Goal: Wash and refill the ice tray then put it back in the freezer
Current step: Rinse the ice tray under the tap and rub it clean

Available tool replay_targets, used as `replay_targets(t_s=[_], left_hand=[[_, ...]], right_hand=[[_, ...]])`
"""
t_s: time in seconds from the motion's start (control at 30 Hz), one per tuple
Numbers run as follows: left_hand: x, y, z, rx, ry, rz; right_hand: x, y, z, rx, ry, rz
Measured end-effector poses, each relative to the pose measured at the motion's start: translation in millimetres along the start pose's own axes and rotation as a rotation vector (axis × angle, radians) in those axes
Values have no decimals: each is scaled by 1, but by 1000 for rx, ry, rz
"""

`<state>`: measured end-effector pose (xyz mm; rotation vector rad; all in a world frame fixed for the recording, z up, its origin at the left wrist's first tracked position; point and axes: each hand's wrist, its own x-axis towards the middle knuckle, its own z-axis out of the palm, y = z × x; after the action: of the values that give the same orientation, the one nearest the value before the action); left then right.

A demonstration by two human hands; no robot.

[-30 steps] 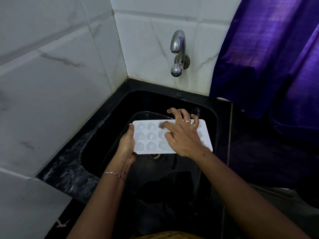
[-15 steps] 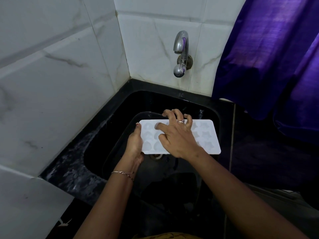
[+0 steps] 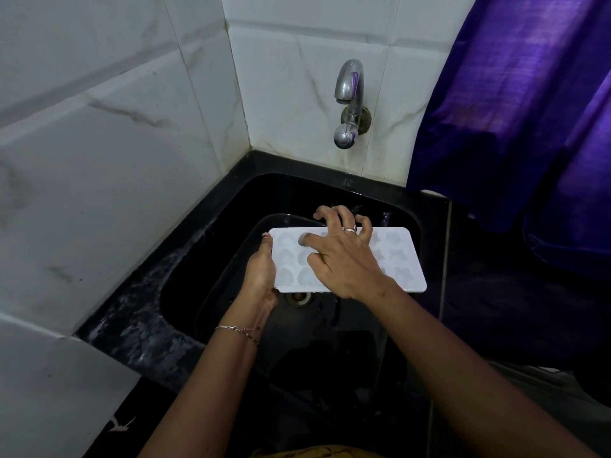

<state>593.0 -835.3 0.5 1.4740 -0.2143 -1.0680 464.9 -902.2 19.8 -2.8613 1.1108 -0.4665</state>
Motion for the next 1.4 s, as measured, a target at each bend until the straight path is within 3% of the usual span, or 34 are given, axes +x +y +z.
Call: replay_targets(t_s=[0.13, 0.43, 0.8, 1.2, 1.4], left_hand=[[2, 0, -1, 1, -7, -1], [4, -2, 5, -15, -70, -23], [7, 3, 3, -19, 13, -44], [2, 7, 2, -12, 21, -46], [4, 10, -8, -43, 32, -14]], right_hand=[[-1, -3, 0, 4, 20, 49], [13, -26, 1, -28, 14, -50], [10, -30, 5, -50, 93, 8], [19, -23, 2, 67, -33, -99], [-1, 7, -11, 152, 119, 23]])
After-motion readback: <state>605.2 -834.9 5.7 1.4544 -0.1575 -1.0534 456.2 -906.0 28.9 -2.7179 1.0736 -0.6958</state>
